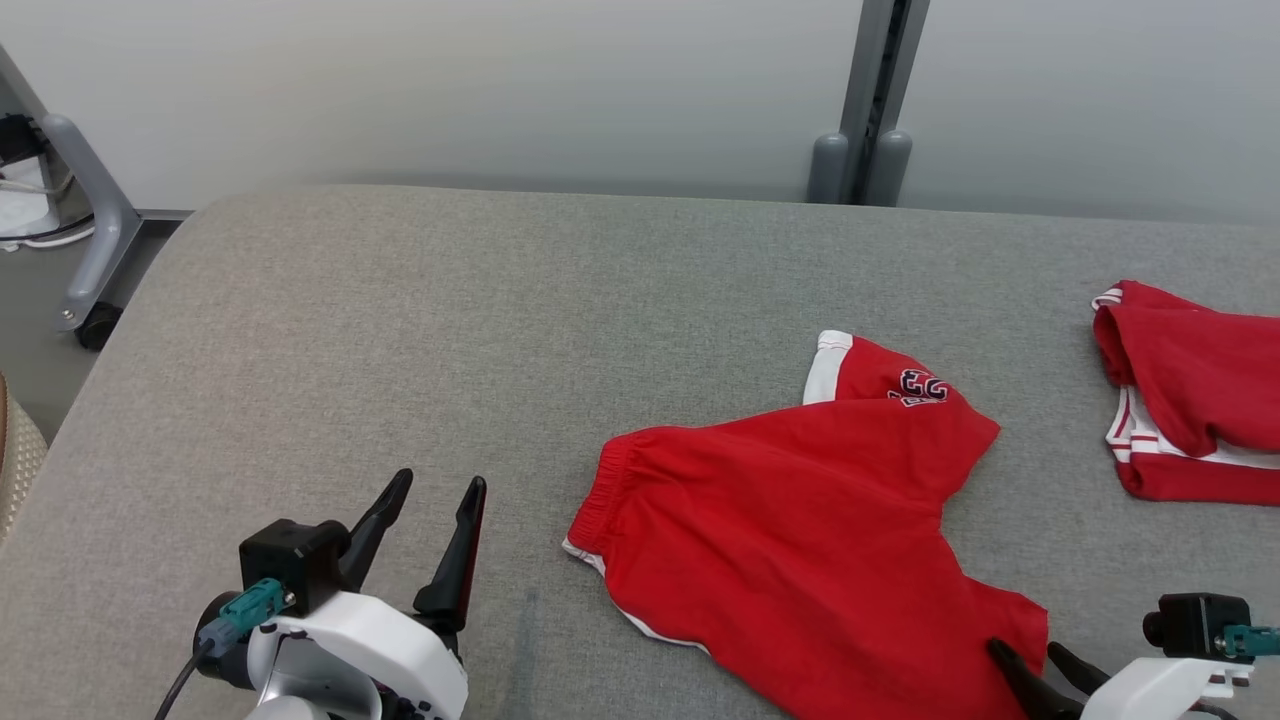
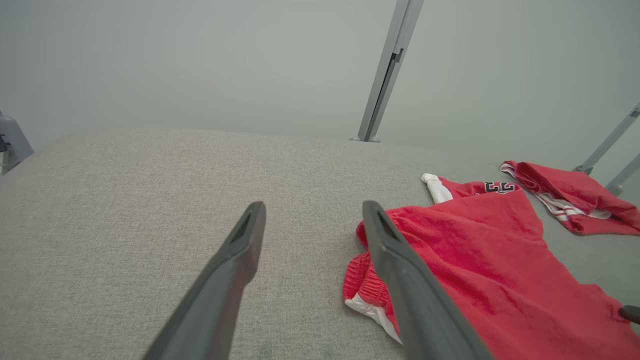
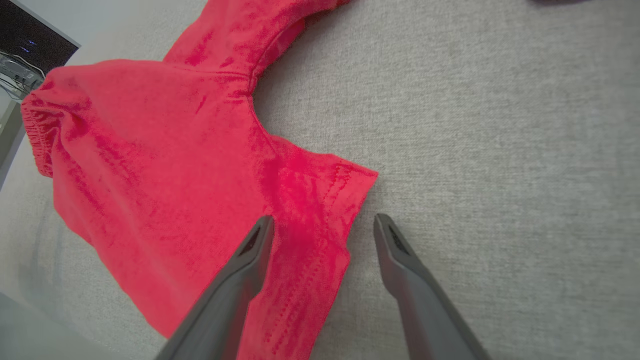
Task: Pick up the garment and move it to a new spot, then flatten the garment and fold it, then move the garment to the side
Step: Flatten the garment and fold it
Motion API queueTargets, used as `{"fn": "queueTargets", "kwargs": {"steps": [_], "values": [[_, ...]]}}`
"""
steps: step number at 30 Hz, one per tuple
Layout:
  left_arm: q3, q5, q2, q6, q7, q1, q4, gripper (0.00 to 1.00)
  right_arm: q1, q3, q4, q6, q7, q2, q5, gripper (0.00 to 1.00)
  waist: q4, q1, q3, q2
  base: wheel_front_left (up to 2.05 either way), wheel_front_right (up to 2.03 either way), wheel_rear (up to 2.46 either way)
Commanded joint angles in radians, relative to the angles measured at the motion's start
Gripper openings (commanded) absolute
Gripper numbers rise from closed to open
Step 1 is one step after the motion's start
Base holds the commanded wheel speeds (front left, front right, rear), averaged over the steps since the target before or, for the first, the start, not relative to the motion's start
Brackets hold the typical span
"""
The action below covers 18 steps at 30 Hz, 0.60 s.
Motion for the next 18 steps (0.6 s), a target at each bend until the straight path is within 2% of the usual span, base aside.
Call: {"fn": "queueTargets", "kwargs": {"steps": [1,5,6,7,8,9,18], "values": [[0.001,0.007,0.002,-0.004,-0.001,-0.013,0.005,1.00,-0.011,-0.003,0.007,0.001,0.006,-0.001,-0.003,1.00,0.010,0.0000,0.004,-0.0001,0.00,0.00,0.00],[-0.004,0.007,-0.002,-0.004,-0.002,-0.019,0.009,1.00,-0.024,-0.008,0.032,0.001,0.009,0.011,-0.018,0.98,0.030,0.0000,0.012,-0.0001,0.00,0.00,0.00],[-0.004,0.007,-0.001,-0.004,-0.002,-0.020,0.010,1.00,-0.025,-0.010,0.035,0.001,0.007,0.013,-0.022,0.63,0.034,0.0000,0.013,-0.0001,0.00,0.00,0.00],[-0.003,0.006,-0.001,-0.003,-0.003,-0.022,0.011,1.00,-0.027,-0.015,0.037,0.001,0.003,0.016,-0.024,0.39,0.038,0.0000,0.014,-0.0001,0.00,0.00,0.00],[-0.002,0.005,0.000,-0.002,-0.003,-0.023,0.011,1.00,-0.028,-0.016,0.037,0.001,-0.001,0.017,-0.026,0.09,0.041,0.0000,0.015,-0.0001,0.00,0.00,0.00],[-0.002,0.004,0.002,-0.001,-0.004,-0.022,0.012,1.00,-0.030,-0.018,0.038,0.001,-0.001,0.017,-0.025,0.00,0.044,0.0000,0.015,-0.0001,0.00,0.00,0.00],[-0.005,0.003,0.009,0.005,0.003,-0.028,0.001,1.00,-0.075,-0.059,-0.006,0.001,-0.011,0.001,0.019,0.00,0.061,0.0000,0.030,-0.0001,0.00,0.00,0.00]]}}
